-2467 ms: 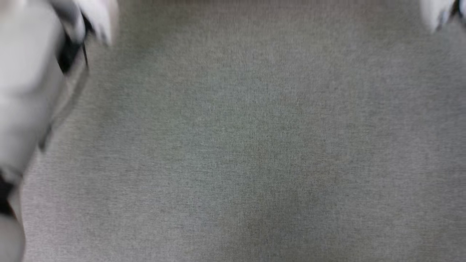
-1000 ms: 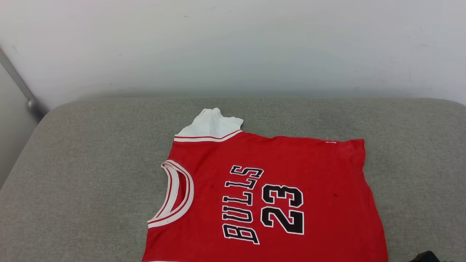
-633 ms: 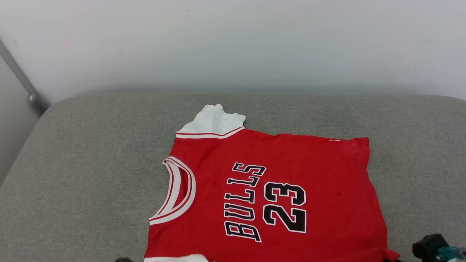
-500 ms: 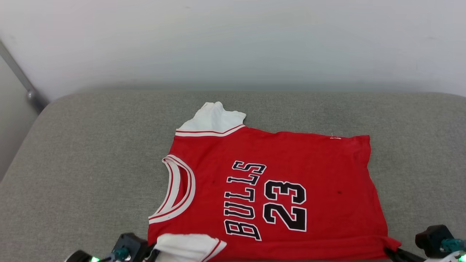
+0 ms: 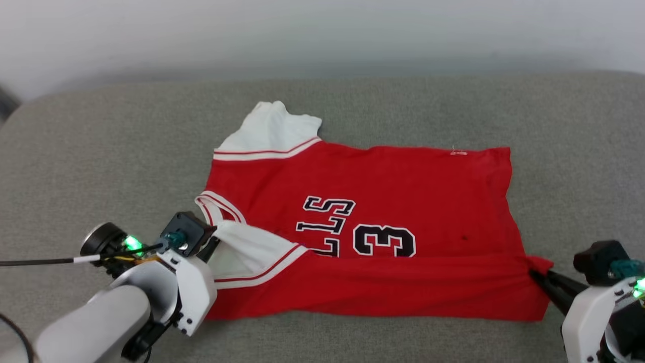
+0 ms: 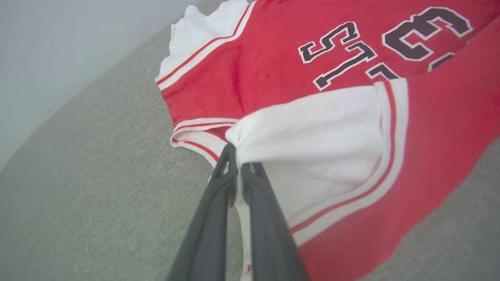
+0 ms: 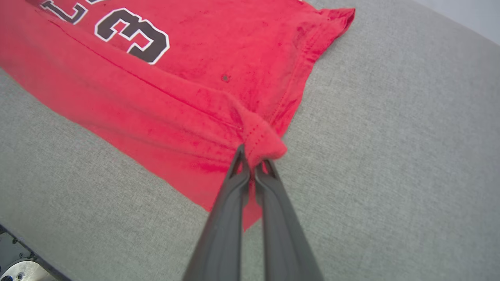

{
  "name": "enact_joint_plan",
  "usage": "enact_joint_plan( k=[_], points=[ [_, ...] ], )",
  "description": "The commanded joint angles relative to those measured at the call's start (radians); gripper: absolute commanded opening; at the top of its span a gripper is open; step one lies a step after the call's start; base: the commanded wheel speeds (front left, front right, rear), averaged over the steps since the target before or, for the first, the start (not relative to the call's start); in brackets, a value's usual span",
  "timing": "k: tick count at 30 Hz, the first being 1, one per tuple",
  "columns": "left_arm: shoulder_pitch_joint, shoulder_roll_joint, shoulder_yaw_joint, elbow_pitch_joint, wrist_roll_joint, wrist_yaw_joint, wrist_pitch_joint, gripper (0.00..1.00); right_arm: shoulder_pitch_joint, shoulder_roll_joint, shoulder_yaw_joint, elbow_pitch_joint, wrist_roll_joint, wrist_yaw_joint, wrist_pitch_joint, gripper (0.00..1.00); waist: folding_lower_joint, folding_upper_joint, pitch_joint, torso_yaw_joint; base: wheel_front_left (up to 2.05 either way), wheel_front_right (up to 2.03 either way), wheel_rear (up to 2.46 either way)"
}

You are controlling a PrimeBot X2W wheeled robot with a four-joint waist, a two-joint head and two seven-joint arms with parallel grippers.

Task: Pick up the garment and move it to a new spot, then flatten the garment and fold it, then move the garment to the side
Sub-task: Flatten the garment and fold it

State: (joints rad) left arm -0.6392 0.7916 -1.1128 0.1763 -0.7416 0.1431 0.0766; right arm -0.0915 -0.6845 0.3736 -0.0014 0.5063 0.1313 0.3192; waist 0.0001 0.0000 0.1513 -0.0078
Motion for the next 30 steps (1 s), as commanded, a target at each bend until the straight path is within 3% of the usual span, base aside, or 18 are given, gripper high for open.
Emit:
enact_joint_plan(
  k=[1,14,17,18,19,20,21,30],
  points=[
    [-0.024,-0.012,-0.001,0.018,0.013,-0.012,0.004,0.0,-0.027,0.007,0.008,0.015,0.004,-0.001,0.005,0.0,-0.0001,0.0,0.039,-0.013,0.0,0.0,0.0],
    [-0.095,-0.092,-0.027,0.291,0.012,-0.121,-0.006,0.0,-0.178,0.019,0.154,0.172,0.047,-0.001,0.001,0.0,-0.0001,0.0,0.138,-0.022,0.0,0.0,0.0],
    [-0.098,-0.109,-0.028,0.324,0.007,-0.135,-0.023,0.0,-0.186,0.023,0.17,0.191,0.054,-0.001,-0.008,0.05,-0.0001,0.0,0.131,-0.019,0.0,0.0,0.0],
    [-0.099,-0.119,-0.029,0.341,0.007,-0.141,-0.032,0.0,-0.189,0.025,0.178,0.197,0.055,-0.001,-0.017,0.22,-0.0001,0.0,0.123,-0.017,0.0,0.0,0.0],
    [-0.097,-0.128,-0.031,0.354,0.006,-0.144,-0.039,0.17,-0.192,0.026,0.181,0.201,0.054,-0.001,-0.027,0.49,-0.0001,0.0,0.113,-0.016,0.0,0.0,0.0],
    [-0.094,-0.133,-0.033,0.368,0.007,-0.147,-0.048,0.59,-0.194,0.027,0.183,0.205,0.054,-0.001,-0.036,1.0,-0.0001,0.0,0.101,-0.014,0.0,0.0,0.0],
    [-0.1,-0.14,-0.034,0.379,0.017,-0.145,-0.065,1.0,-0.194,0.021,0.187,0.205,0.045,-0.001,-0.056,1.0,-0.0001,0.0,0.074,-0.009,0.0,0.0,0.0],
    [-0.13,-0.09,-0.031,0.324,-0.006,-0.169,-0.001,1.0,-0.139,0.015,0.16,0.181,0.037,-0.001,-0.088,1.0,-0.0001,0.0,-0.024,0.013,0.0,0.0,0.0]
  ],
)
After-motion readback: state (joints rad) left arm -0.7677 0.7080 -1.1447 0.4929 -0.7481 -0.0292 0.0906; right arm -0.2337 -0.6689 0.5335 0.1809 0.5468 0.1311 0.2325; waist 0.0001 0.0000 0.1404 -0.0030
